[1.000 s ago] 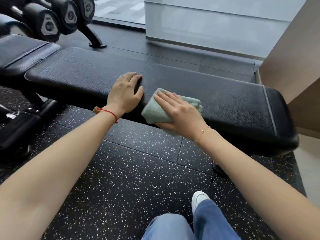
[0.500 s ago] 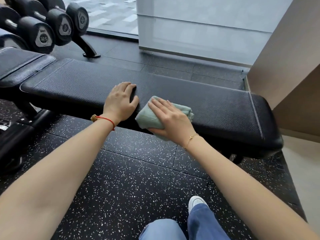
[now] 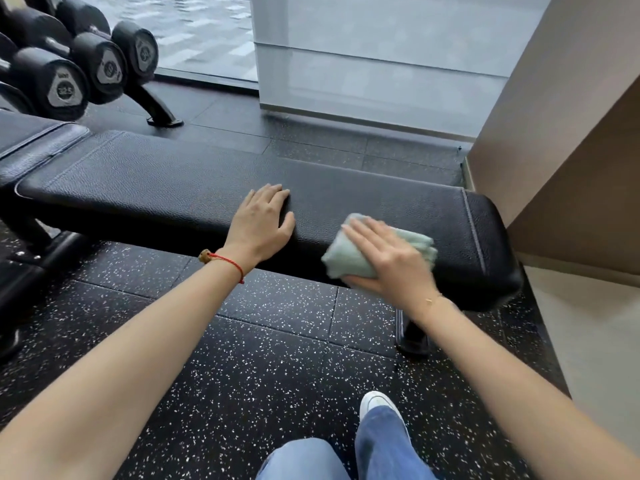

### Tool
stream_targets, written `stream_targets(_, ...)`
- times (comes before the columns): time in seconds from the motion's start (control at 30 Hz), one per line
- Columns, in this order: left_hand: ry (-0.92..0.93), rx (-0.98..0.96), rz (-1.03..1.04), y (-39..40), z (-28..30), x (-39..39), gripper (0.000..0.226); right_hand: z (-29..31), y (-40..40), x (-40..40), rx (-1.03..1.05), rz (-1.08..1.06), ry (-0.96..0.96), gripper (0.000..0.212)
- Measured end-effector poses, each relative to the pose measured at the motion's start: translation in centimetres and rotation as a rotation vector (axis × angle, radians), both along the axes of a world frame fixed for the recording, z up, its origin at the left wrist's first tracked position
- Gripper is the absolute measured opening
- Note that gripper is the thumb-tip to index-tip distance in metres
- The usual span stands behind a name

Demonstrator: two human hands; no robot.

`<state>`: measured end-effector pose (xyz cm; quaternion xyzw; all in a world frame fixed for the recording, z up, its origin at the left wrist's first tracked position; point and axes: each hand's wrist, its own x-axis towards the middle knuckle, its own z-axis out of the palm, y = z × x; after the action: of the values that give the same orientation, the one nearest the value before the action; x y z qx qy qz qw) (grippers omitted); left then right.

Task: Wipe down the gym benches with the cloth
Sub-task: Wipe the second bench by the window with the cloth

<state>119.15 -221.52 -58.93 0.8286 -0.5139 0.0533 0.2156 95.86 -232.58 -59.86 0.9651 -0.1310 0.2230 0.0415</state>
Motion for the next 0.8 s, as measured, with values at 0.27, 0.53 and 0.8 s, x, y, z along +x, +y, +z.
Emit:
stream_targets(0.27,0.022,-0.033,-0.028,-2.6,0.9,-1.3,0.051,0.0,-0.7,-2.8,0.055,0.011,-0.007,0.075)
stream_targets(0.53,0.013,-0.009,-0.032,-3.3,-0.3,-2.5,0.051,-0.2,-5.8,-12.4,0.109,-0.132,-0.056,0.082)
stream_targets(0.8,-0.002,0.008,-0.008,-3.3,-0.3,-3.2,0.051,1.3,-2.4,-4.7,0.161,-0.030,0.093,0.085)
